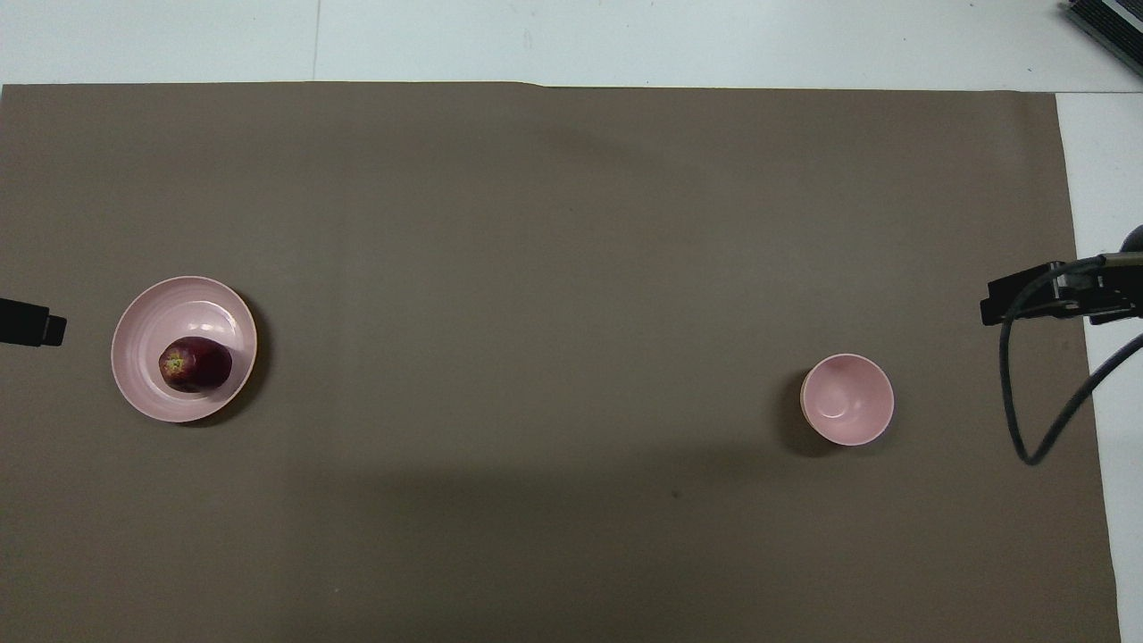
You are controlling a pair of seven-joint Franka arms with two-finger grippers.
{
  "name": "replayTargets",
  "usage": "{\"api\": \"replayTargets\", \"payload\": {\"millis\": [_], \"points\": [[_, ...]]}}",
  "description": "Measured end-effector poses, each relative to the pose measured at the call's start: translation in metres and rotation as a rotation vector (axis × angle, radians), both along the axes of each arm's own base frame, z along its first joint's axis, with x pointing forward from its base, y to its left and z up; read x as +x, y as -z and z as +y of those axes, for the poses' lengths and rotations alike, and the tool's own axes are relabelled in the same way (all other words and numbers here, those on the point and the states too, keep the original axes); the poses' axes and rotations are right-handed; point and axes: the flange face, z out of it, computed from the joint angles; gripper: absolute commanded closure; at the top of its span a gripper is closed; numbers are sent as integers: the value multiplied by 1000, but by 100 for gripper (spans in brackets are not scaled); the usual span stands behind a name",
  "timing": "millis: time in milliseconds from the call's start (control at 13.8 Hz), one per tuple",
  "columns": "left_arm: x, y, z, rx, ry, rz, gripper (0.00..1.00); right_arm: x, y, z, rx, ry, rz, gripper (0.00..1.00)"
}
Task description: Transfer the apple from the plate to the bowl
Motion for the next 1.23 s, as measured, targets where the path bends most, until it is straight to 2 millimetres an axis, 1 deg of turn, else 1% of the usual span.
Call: {"api": "replayTargets", "payload": {"millis": [799,872,1017,1235], "points": [[1,3,9,-1,-17,-2,0,0,0,-1,-1,1,0,0],[3,7,10,-2,-19,-6,0,0,0,-3,-2,5,0,0],[10,21,12,-2,-23,-16,0,-1,0,-13,-2,23,5,0],[17,49,21,-2,-28,-11,0,-3,1,-15,-2,27,21,0]]}}
